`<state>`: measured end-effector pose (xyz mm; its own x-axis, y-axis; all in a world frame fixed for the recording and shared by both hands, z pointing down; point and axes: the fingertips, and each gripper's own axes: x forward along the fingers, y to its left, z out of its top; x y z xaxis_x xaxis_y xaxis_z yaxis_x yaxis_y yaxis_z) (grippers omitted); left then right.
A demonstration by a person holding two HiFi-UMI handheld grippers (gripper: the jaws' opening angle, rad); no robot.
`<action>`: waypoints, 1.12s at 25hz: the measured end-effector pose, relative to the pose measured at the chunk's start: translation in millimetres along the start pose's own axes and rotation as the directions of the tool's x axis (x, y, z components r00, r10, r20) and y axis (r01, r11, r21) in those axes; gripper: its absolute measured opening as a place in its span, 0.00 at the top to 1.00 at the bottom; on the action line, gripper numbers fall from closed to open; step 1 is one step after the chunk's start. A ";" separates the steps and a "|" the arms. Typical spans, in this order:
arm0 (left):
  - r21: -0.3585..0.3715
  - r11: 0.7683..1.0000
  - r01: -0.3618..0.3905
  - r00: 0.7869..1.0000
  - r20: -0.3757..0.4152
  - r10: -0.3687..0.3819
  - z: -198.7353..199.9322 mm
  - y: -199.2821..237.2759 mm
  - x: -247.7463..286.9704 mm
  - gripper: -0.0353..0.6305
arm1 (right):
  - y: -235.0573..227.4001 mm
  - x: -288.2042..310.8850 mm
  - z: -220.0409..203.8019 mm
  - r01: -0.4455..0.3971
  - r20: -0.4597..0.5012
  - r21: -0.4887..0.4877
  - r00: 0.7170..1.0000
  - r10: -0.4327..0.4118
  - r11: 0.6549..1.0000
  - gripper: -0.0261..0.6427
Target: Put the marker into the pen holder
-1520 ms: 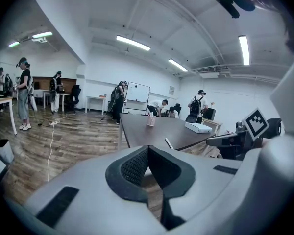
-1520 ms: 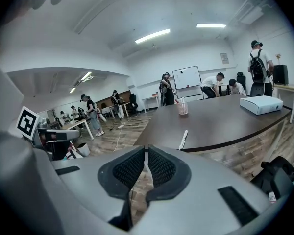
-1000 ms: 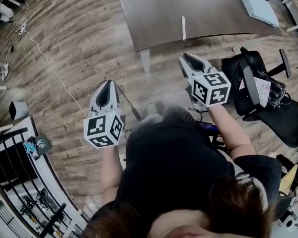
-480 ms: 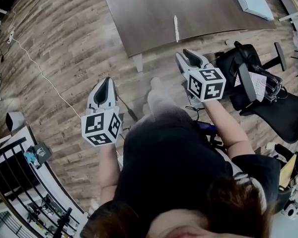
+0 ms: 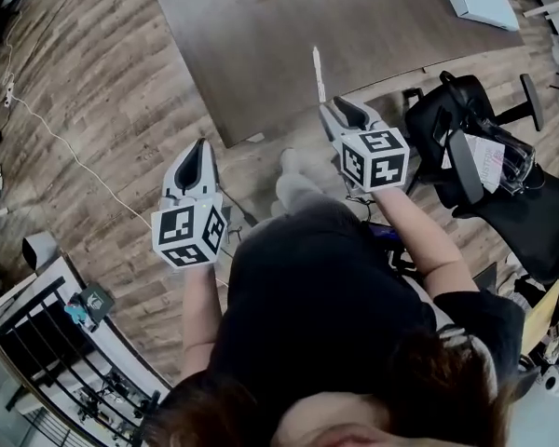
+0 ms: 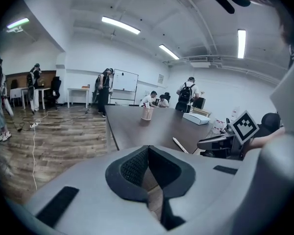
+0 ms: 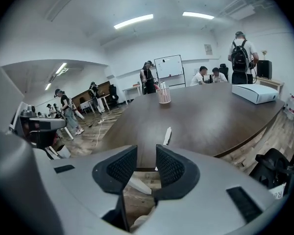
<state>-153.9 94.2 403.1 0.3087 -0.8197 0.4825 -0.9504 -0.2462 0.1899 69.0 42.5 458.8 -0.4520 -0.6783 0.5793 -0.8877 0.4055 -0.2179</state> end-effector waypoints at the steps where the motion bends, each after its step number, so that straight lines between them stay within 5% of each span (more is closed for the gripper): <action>1: 0.003 1.000 0.009 1.000 -0.009 -0.009 3.8 -1.6 12.9 0.91 | -4.0 6.7 0.0 -0.004 -0.014 0.003 1.000 0.005 1.000 0.78; 15: 0.097 0.987 0.126 0.985 -0.128 -0.113 29.7 -38.2 125.4 0.91 | -35.2 61.5 -33.0 -0.039 -0.160 0.042 0.986 0.045 0.998 0.78; 22: 0.117 0.969 0.216 0.965 -0.175 -0.194 34.1 -32.1 147.4 0.91 | -39.2 67.0 -34.8 0.053 -0.166 0.011 0.985 -0.050 0.999 0.78; 28: 0.153 0.927 0.342 0.926 -0.224 -0.304 41.4 -30.3 166.5 0.91 | -37.2 70.3 -34.7 0.169 -0.169 -0.011 0.971 -0.168 0.986 0.74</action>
<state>-75.3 -56.2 442.2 0.5833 -0.5684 0.5803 -0.7815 -0.5874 0.2102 73.3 1.0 534.9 -0.2750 -0.6235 0.7318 -0.9503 0.2917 -0.1086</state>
